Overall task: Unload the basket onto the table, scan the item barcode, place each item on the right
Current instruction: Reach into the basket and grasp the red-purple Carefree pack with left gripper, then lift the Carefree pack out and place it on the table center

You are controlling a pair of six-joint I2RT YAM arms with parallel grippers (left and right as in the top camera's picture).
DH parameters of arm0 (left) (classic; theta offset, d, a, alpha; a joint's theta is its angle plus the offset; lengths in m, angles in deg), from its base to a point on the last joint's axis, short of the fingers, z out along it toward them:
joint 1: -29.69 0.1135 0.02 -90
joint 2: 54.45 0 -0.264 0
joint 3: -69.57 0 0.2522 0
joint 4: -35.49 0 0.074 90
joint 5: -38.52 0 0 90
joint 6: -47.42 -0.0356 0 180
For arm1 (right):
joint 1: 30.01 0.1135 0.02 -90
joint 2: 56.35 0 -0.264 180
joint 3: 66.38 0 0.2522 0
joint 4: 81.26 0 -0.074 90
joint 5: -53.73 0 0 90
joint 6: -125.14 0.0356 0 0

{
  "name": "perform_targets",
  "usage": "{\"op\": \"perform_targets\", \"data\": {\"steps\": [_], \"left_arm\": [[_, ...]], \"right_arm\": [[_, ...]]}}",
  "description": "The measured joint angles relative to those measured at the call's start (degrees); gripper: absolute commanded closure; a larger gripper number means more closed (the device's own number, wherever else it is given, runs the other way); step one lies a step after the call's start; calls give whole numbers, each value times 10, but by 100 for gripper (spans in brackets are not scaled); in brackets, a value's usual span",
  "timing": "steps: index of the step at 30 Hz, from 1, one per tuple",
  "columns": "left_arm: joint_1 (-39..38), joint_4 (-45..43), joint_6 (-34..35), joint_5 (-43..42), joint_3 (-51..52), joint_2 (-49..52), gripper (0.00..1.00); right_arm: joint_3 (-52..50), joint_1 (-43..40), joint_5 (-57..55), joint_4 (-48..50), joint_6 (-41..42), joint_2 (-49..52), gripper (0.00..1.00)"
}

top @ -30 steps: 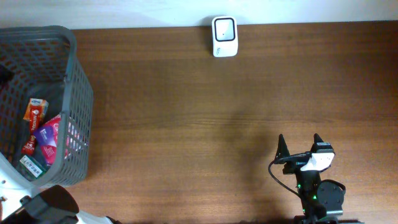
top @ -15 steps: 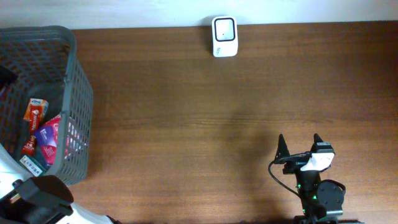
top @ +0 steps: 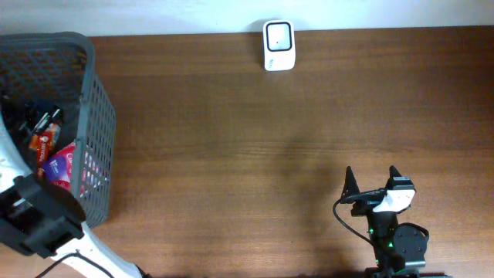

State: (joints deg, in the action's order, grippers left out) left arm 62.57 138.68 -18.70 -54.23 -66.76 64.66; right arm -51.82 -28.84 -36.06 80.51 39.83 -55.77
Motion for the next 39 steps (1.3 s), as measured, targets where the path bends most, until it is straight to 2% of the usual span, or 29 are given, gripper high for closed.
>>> {"op": "perform_targets", "data": {"steps": [6, 11, 14, 15, 16, 18, 19, 20, 21, 22, 23, 26, 29, 36, 39], "left_arm": [[-29, -7, 9, 42, 19, 20, 1], [-29, -65, 28, 59, 105, 25, 1], [-29, -133, 30, 60, 188, 26, 0], [-29, -147, 30, 60, 199, 26, 4], [-29, -160, 31, 60, 209, 23, 11], [-29, -176, 31, 62, 224, 16, 40], [-29, -181, 34, 62, 228, 14, 65], [-30, -182, 35, 59, 229, 13, 80], [-32, -182, 37, 57, 229, 13, 83], [-34, -180, 36, 57, 229, 11, 95], [-34, -177, 36, 58, 229, 9, 100], [-33, -151, 36, 60, 213, 10, 100], [-31, -95, 36, 58, 153, 24, 100], [-30, 66, 36, 47, -164, 34, 100], [-29, 71, 7, -23, -297, 30, 100]], "right_arm": [[0, 0, 0, 0, 0, 0, 1], [0, 0, 0, 0, 0, 0, 1], [0, 0, 0, 0, 0, 0, 2], [0, 0, 0, 0, 0, 0, 1], [0, 0, 0, 0, 0, 0, 1], [0, 0, 0, 0, 0, 0, 1], [0, 0, 0, 0, 0, 0, 1], [0, 0, 0, 0, 0, 0, 1], [0, 0, 0, 0, 0, 0, 1], [0, 0, 0, 0, 0, 0, 1], [0, 0, 0, 0, 0, 0, 2], [0, 0, 0, 0, 0, 0, 2], [0, 0, 0, 0, 0, 0, 1], [0, 0, 0, 0, 0, 0, 1], [0, 0, 0, 0, 0, 0, 1]]}}
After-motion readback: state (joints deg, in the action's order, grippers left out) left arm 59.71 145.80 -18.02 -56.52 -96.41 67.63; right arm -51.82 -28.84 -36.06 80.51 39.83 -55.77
